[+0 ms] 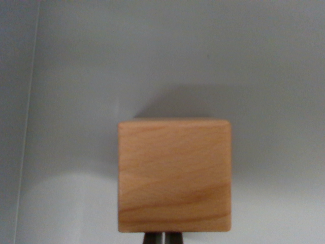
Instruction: Push wooden cube
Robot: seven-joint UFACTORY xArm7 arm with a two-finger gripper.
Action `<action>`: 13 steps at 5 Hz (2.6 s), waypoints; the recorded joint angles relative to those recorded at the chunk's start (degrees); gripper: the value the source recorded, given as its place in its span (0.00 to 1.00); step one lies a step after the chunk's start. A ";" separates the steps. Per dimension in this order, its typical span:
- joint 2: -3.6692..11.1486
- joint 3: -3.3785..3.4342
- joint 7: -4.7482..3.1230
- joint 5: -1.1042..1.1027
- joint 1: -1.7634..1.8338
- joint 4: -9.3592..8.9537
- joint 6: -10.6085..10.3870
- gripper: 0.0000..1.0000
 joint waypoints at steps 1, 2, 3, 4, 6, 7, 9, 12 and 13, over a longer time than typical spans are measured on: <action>1.66 -0.32 -0.52 -0.16 -0.15 2.69 1.05 1.00; 1.66 -0.32 -0.52 -0.16 -0.15 2.69 1.05 1.00; 3.34 -0.64 -1.06 -0.31 -0.31 5.43 2.11 1.00; 3.34 -0.64 -1.06 -0.31 -0.31 5.43 2.11 1.00; 4.91 -0.93 -1.55 -0.46 -0.45 7.98 3.11 1.00; 6.50 -1.24 -2.05 -0.61 -0.60 10.57 4.11 1.00; 7.96 -1.51 -2.51 -0.75 -0.73 12.93 5.03 1.00; 9.24 -1.76 -2.92 -0.87 -0.85 15.01 5.84 1.00; 10.29 -1.96 -3.25 -0.97 -0.95 16.71 6.50 1.00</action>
